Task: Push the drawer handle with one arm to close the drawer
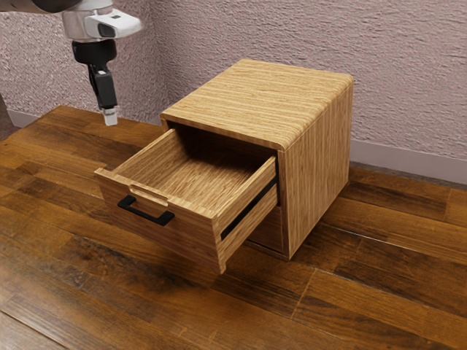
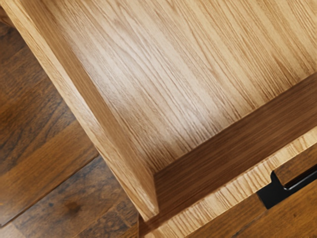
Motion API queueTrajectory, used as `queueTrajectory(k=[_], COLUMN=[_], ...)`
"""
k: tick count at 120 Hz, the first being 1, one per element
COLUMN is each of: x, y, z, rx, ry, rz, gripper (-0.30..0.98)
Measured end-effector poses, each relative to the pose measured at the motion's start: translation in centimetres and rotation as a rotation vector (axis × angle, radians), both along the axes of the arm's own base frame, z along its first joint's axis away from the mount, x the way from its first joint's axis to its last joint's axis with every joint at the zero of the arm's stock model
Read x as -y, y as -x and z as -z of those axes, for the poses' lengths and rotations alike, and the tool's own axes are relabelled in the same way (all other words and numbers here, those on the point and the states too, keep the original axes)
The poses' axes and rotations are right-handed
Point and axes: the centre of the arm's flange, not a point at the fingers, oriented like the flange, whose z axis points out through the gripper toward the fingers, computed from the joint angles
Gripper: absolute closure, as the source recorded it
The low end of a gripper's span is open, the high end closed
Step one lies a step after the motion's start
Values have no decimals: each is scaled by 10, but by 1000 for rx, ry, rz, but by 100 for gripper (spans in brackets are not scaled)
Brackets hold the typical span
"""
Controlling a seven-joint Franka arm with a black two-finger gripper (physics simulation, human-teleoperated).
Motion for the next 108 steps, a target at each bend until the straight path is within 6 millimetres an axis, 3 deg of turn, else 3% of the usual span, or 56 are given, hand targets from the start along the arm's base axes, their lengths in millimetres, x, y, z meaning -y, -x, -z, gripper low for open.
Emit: queueTrajectory(k=[24,36,41,47,55,63,69,78,91,101,108], x=[-3,6,43,94,144,162,158,151,140,129,118], y=[0,50,74,93,112,114,109,108,105,96,89], z=[-2,-106,-130,-137,-120,-77,-41,-7,27,54,62], rx=[4,210,253,246,186,73,-10,-85,-146,-182,-181], ry=[0,-9,-11,-20,-42,-53,-56,-55,-39,-43,-56], rz=[11,18,73,144,192,161,105,17,-124,-243,-327], gripper=[0,0,0,0,0,0,8,28,52,62,67])
